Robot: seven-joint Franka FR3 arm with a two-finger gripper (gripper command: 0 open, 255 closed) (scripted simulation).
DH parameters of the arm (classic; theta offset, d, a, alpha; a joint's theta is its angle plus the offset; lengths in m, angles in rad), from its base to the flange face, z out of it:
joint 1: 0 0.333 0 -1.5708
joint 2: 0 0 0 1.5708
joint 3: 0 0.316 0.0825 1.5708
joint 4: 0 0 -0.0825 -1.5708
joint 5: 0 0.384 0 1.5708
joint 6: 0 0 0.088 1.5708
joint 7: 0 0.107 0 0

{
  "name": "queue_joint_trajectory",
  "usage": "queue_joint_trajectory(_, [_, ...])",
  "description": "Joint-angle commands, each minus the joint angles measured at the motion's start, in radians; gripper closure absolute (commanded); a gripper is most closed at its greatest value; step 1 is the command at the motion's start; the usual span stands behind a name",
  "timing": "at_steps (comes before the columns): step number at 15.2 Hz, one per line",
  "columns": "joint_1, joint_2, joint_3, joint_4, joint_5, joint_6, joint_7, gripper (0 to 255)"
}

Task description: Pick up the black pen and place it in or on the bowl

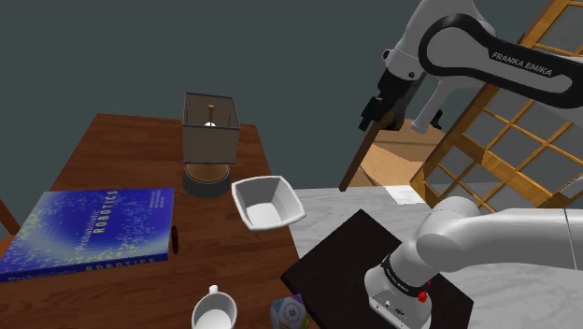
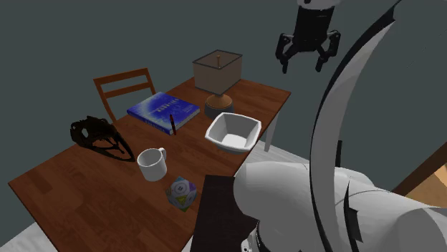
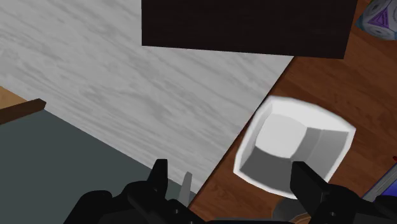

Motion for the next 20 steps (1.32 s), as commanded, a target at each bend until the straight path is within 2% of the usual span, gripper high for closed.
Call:
queue_joint_trajectory(1, [0.000, 0.000, 0.000, 0.000, 0.000, 0.000, 0.000, 0])
queue_joint_trajectory(11, [0.065, 0.132, 0.173, -0.083, 0.117, 0.181, 0.226, 0])
queue_joint_trajectory(20, [0.109, 0.359, 0.328, -0.049, 0.179, 0.356, 0.426, 0])
